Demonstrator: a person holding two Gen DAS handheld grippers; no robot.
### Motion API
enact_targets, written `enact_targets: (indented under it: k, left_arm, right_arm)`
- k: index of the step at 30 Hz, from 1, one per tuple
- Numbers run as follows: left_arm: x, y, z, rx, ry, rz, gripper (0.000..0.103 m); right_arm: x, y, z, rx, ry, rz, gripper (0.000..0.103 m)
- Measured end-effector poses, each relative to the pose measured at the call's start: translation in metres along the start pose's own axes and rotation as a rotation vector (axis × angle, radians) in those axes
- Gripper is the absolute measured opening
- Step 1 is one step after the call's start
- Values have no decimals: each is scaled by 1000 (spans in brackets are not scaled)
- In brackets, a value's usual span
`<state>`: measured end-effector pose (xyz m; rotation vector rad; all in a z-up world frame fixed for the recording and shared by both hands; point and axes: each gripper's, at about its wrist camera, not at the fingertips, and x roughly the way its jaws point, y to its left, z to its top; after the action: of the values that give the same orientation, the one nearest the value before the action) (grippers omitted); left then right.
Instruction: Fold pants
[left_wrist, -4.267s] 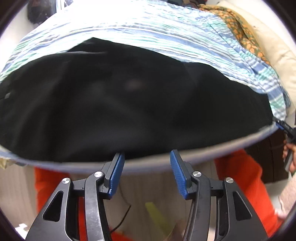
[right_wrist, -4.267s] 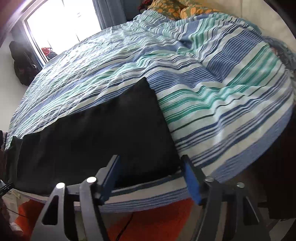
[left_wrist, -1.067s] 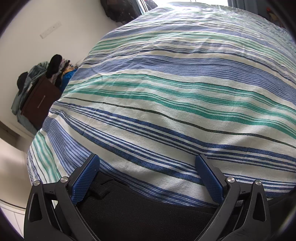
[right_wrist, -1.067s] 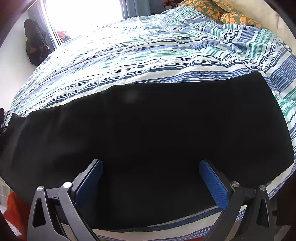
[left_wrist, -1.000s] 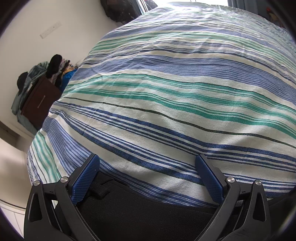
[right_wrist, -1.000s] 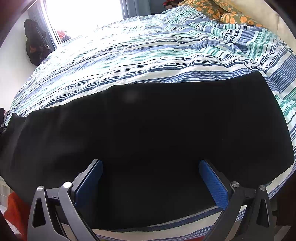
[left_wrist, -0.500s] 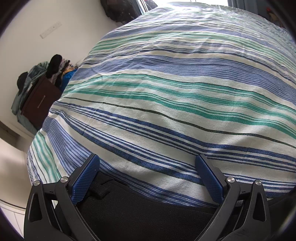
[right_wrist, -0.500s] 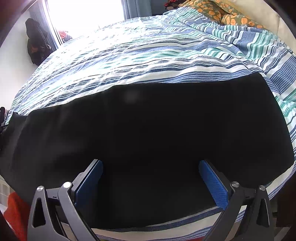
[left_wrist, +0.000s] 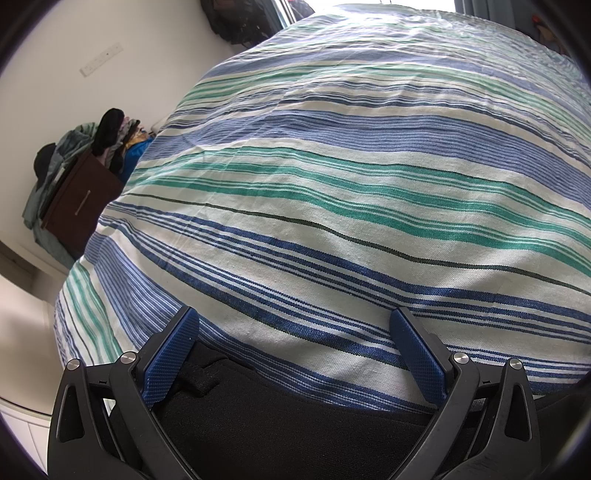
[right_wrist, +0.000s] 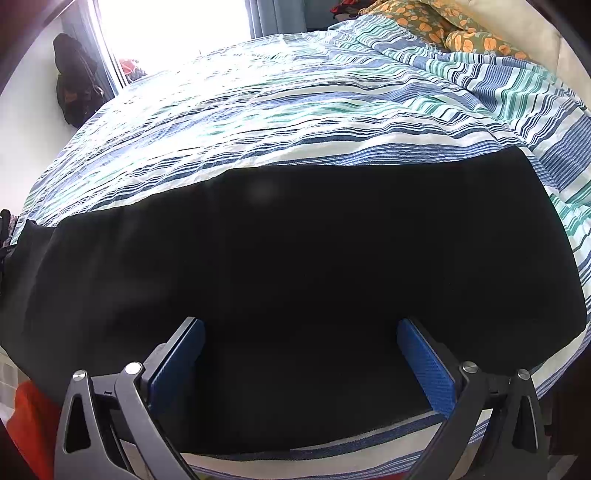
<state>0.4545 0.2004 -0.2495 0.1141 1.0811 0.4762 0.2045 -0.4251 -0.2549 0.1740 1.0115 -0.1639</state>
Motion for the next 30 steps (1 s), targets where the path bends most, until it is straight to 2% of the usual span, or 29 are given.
enact_targets:
  k: [20,23,26,30]
  left_arm:
    - [0,0,0,0,0,0,103]
    - [0,0,0,0,0,0,103]
    - [0,0,0,0,0,0,103]
    - [0,0,0,0,0,1,103]
  right_arm:
    - [-11,3,3,6,-8,11,103]
    - [-28,0,5,65,-45,40,102]
    - [-54,-1,1,121,-123,87,102]
    - [-82,13,-9,86,-188,100,102]
